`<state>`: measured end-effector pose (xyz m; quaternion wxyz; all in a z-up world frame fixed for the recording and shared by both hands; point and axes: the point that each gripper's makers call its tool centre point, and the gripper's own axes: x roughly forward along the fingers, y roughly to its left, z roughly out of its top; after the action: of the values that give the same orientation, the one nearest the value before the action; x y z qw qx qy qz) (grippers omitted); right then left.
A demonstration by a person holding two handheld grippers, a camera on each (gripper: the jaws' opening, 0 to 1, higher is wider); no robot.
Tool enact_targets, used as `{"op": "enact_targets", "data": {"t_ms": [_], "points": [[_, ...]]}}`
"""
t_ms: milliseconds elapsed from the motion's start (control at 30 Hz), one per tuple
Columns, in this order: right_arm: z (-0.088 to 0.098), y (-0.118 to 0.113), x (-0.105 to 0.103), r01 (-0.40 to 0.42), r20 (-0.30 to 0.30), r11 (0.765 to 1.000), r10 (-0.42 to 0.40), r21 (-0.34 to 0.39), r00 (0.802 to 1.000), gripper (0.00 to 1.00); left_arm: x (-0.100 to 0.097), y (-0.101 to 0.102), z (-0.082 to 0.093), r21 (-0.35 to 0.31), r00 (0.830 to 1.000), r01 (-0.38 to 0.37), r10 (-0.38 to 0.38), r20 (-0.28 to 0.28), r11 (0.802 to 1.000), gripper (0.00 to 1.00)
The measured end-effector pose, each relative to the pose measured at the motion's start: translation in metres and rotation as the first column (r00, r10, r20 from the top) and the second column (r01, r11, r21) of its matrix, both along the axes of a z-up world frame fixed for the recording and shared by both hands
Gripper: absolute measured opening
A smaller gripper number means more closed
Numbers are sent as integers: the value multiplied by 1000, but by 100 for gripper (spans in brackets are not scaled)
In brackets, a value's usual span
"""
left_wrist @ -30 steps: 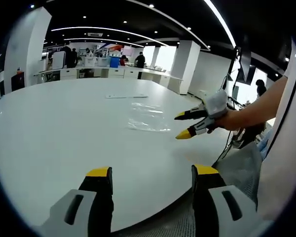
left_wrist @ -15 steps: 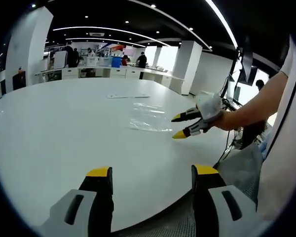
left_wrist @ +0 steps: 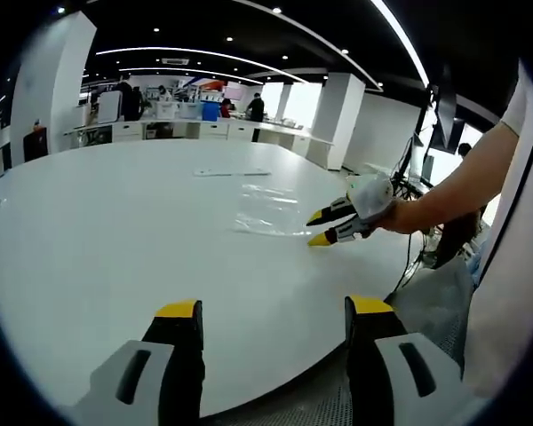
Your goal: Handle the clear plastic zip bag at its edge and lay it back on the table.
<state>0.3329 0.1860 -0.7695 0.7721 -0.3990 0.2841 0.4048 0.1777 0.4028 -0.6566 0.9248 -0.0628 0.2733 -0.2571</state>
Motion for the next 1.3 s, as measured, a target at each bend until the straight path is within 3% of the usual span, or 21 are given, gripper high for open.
{"op": "enact_targets", "data": {"t_ms": [200, 233, 600, 933, 1300], "points": [[-2, -3, 4, 14, -17, 1000, -14, 1, 1000, 15, 0, 1, -1, 2, 1000, -1, 1, -1, 1000, 63], [-4, -3, 3, 34, -45, 999, -33, 16, 998, 14, 0, 0, 0, 2, 1000, 0, 0, -1, 1000, 63], [-6, -2, 6, 48, -112, 998, -44, 30, 993, 9, 0, 0, 0, 11, 1000, 5, -5, 4, 1000, 63], [-8, -2, 3, 43, -133, 999, -39, 25, 990, 1, 0, 1, -2, 17, 1000, 8, -8, 6, 1000, 62], [-7, -8, 4, 17, -145, 1000, -15, 9, 989, 0, 0, 1, -3, 20, 1000, 12, -12, 2, 1000, 62]]}}
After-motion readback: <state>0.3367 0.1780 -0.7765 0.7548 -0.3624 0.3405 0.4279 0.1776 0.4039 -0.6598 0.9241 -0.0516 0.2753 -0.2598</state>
